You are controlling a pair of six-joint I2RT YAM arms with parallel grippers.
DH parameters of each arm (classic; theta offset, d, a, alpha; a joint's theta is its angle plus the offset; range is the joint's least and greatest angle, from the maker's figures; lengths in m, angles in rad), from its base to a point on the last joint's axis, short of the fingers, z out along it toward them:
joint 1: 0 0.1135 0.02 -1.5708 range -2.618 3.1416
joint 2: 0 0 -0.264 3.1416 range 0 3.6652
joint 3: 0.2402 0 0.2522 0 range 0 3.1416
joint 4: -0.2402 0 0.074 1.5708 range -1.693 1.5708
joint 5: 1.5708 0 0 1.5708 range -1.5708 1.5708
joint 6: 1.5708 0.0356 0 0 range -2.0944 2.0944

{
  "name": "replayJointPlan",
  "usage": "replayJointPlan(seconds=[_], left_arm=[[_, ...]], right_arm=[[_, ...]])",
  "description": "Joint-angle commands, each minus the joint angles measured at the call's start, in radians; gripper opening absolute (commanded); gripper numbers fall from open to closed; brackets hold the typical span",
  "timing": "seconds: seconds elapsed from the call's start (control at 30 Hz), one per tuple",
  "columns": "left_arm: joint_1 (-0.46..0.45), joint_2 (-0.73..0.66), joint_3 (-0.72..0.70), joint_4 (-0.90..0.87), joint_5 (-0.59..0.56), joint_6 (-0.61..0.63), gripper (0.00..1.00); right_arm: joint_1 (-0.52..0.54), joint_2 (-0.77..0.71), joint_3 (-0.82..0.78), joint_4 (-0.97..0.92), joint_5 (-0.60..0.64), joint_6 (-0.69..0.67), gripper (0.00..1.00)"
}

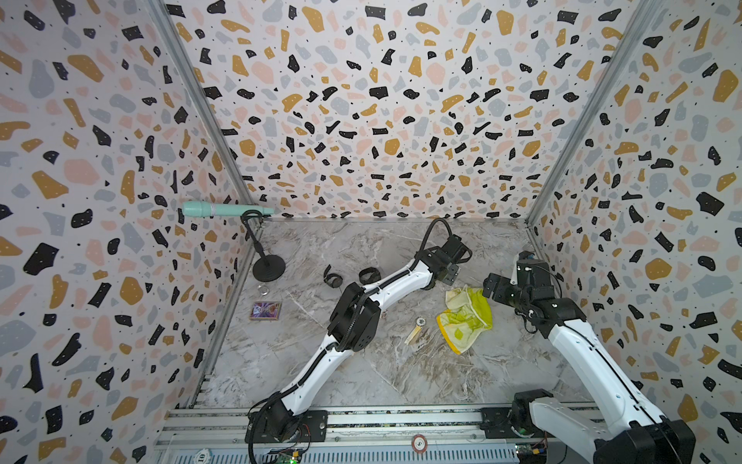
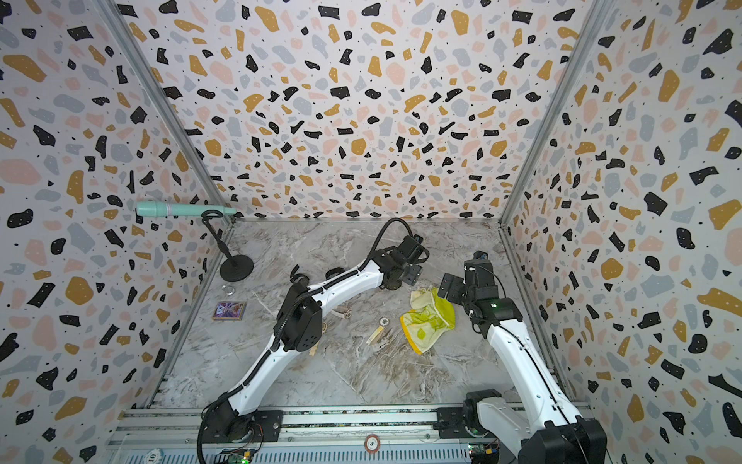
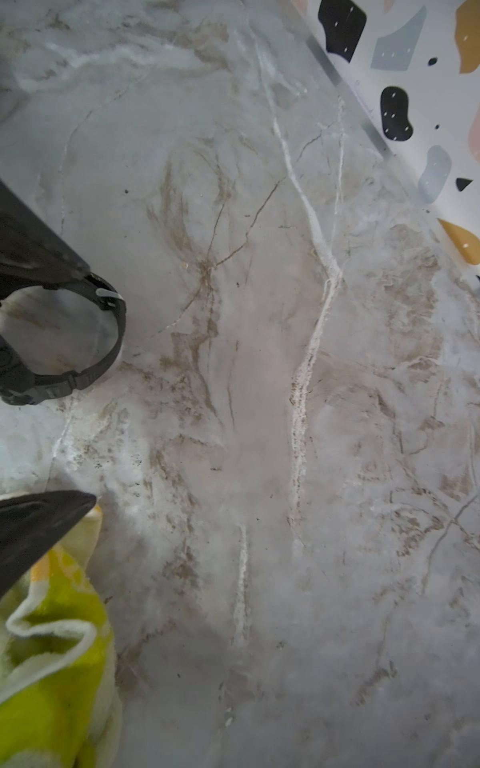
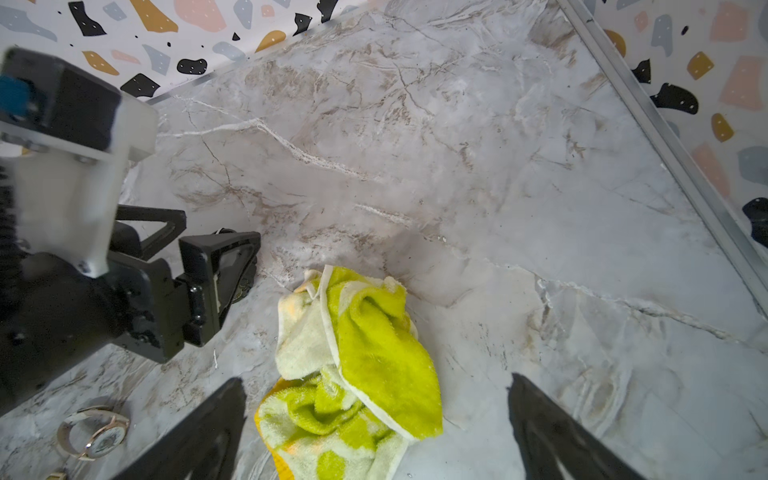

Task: Wipe the watch dial
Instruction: Adjust the watch at the center of the board.

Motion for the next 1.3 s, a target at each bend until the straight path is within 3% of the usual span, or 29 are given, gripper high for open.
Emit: replayJointPlan(seconds=[0.0, 0.6, 1.27], left_arm=[[0.004, 0.017, 0.021, -0.012, 0.008, -0.013, 0.77], [0.086, 0.053, -0.001, -0.071, 0.035, -0.033, 0.66], [0.116, 0.053, -0.004, -0.212, 0.082, -0.059, 0.54]], right_arm=[[0.003, -0.027, 0.029, -0.048, 0.005, 0.019, 0.99], [0.003, -0.088, -0.012, -0.059, -0.017, 0.036, 0.99], [0.004, -0.103, -0.037, -0.060, -0.022, 0.051, 0.99]])
